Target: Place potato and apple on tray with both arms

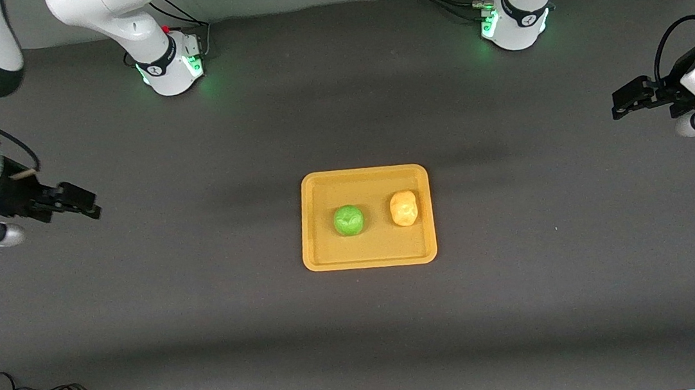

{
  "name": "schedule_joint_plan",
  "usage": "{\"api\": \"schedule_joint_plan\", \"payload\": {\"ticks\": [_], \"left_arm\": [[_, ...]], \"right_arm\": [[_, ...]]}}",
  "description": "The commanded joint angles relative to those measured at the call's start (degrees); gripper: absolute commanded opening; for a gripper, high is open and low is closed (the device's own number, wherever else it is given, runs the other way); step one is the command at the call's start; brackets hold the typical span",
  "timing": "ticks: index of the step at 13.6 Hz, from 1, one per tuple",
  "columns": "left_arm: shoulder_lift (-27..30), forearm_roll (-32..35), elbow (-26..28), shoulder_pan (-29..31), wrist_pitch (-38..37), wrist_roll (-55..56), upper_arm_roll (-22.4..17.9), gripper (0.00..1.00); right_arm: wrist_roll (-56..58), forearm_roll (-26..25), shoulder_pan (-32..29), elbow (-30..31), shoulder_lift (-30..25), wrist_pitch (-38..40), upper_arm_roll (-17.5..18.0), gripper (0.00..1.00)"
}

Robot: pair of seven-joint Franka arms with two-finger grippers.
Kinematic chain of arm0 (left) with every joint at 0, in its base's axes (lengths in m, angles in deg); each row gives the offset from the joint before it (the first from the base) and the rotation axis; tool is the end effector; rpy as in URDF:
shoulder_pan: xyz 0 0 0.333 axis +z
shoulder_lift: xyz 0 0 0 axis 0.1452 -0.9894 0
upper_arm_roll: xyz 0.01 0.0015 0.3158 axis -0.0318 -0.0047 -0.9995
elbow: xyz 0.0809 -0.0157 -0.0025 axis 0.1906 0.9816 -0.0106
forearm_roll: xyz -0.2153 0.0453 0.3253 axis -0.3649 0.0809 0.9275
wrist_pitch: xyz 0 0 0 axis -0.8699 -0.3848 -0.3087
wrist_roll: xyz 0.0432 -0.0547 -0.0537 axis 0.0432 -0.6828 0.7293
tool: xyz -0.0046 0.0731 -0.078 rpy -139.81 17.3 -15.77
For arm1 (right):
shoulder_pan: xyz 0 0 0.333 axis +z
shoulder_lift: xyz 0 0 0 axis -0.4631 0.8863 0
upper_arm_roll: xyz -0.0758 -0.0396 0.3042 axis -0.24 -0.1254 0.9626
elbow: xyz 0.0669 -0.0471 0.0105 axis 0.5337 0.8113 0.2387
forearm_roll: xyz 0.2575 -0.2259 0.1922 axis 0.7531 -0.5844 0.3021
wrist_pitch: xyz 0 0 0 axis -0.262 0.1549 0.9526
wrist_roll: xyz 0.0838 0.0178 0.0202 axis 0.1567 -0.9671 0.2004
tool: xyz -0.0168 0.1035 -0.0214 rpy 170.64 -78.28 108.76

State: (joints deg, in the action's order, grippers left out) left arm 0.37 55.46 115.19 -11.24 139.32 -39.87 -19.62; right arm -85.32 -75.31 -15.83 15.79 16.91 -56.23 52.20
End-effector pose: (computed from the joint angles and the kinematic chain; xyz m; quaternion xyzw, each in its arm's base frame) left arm 0.5530 -0.0289 0.5931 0.9973 -0.0442 -0.0559 0.0159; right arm 0.5706 0.0260 0.5821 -0.9987 0.0444 -0.0139 0.0200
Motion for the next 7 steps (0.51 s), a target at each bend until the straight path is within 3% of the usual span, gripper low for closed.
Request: {"api": "schedule_joint_plan", "payload": {"ticks": [1, 7], "left_arm": [[-0.2, 0.3, -0.8, -0.6, 0.3, -0.1, -0.4, 1.0], [-0.2, 0.3, -0.9, -0.6, 0.3, -0.1, -0.4, 1.0]], "right_arm": [[1.3, -3.8, -0.9, 1.0, -2.8, 2.6, 0.5, 1.0], [1.1, -3.9, -1.4, 0.8, -1.5, 2.6, 1.0, 1.0]]}}
